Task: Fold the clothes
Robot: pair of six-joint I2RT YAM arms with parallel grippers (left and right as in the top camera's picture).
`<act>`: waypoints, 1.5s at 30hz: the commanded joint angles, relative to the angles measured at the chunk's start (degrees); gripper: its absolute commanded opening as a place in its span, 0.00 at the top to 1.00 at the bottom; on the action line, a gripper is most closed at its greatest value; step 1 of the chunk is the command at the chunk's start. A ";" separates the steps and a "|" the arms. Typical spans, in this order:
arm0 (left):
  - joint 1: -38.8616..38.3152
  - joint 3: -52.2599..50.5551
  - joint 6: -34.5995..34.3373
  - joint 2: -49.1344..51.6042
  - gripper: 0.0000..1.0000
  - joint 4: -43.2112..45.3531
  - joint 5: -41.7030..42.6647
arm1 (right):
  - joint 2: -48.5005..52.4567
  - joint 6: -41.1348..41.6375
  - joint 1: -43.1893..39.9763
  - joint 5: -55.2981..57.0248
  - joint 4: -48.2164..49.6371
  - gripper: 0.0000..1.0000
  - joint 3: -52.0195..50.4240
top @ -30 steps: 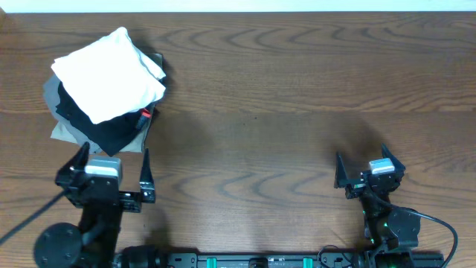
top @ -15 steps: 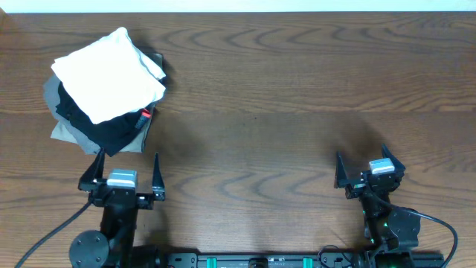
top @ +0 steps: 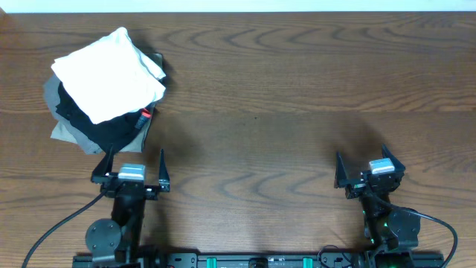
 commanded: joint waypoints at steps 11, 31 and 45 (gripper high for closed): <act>-0.72 -11.32 -0.31 -0.48 0.02 12.83 -0.11 | -0.11 -0.39 0.57 0.28 -0.26 0.01 -0.07; -0.70 -11.32 -0.33 -0.31 0.02 12.13 -0.11 | -0.11 -0.42 0.57 0.28 -0.26 0.01 -0.07; -0.72 -11.32 -0.33 -0.26 0.02 12.11 -0.11 | -0.11 -0.42 0.57 0.28 -0.26 0.01 -0.07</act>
